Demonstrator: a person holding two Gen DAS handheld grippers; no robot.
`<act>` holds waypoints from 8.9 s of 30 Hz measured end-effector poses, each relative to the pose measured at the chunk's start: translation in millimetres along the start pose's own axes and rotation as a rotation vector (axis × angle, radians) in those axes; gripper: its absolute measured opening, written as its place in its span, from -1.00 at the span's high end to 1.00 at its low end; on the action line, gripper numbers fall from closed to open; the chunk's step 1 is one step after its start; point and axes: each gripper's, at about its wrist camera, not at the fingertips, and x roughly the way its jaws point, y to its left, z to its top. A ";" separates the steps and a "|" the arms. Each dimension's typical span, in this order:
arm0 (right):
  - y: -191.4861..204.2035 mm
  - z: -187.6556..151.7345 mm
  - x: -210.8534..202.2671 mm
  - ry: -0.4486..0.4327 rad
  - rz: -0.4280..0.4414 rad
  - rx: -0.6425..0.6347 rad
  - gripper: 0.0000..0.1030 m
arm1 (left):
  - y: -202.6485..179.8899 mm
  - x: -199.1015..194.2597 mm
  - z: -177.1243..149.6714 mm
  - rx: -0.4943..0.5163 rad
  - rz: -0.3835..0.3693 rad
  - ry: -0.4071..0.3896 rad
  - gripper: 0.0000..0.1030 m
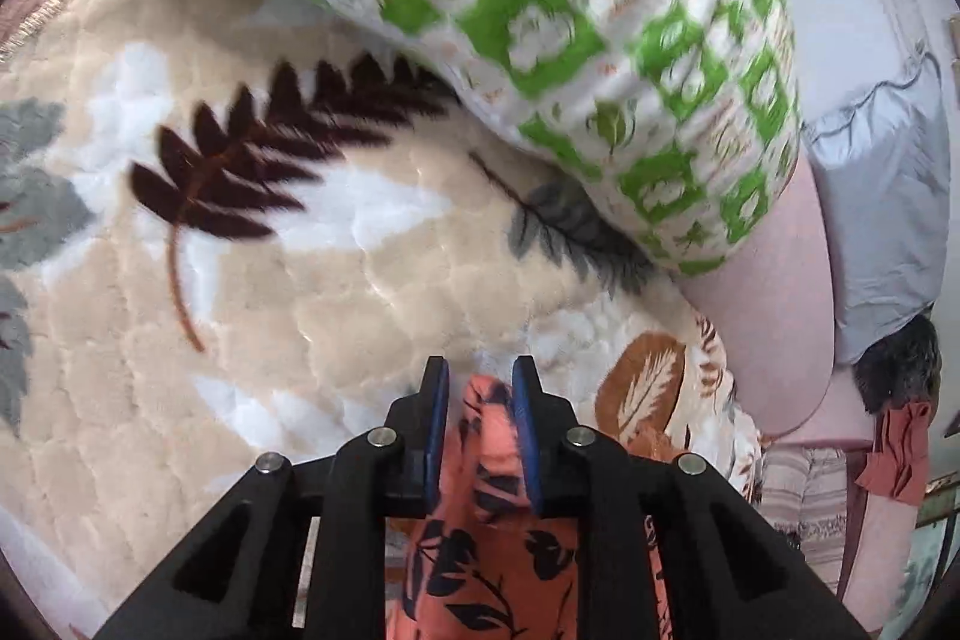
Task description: Fold small clothes
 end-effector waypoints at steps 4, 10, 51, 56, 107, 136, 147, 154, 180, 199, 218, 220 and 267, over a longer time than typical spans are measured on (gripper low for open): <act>5.6 -0.8 -13.5 -0.006 0.056 -0.002 0.77 | 4.9 -35.5 6.8 -0.019 -0.009 -0.100 0.61; 40.9 -12.4 -25.6 -0.014 0.028 -0.071 0.74 | -34.0 -64.2 -25.1 0.190 0.016 -0.023 0.14; 81.9 -164.5 -2.4 0.104 -0.321 -0.684 -0.33 | 47.6 -82.2 -131.1 0.145 0.253 -0.090 -0.46; 27.6 -169.9 -53.3 0.154 -0.390 -0.598 -0.30 | 27.0 -113.8 -151.2 0.157 0.325 -0.132 -0.46; -3.4 -304.2 -122.1 -0.148 -0.378 -0.708 0.70 | 11.7 -135.5 -270.6 0.158 -0.031 -0.138 0.65; 18.0 -370.5 -413.9 -0.360 -0.215 -0.810 -0.45 | -170.8 -121.0 -365.6 0.614 0.470 -0.040 -0.41; 87.3 -414.3 -564.5 -0.822 -0.269 -0.983 -0.45 | -385.3 -100.8 -489.5 1.000 0.105 -0.050 -0.41; 126.4 -455.3 -581.8 -0.953 -0.239 -0.999 -0.45 | -399.3 -138.1 -521.8 1.102 -0.015 -0.121 -0.41; 173.6 -538.5 -527.2 -0.780 -0.122 -1.137 -0.45 | -323.2 -212.7 -489.2 1.022 0.149 -0.263 -0.42; 69.9 -352.6 -272.7 -0.183 -0.362 -0.757 -0.08 | -133.8 -167.7 -371.2 0.659 0.465 -0.145 -0.42; -3.6 -290.3 -116.8 0.013 -0.561 -0.638 0.24 | -15.4 -145.1 -304.2 0.473 0.516 -0.044 -0.60; -0.6 -272.4 -118.4 -0.018 -0.568 -0.608 0.24 | -28.1 -145.1 -294.6 0.500 0.492 -0.069 -0.60; 12.3 -409.1 -116.0 0.077 -0.320 -0.924 0.07 | -60.5 -232.8 -355.5 0.581 0.581 -0.275 -0.76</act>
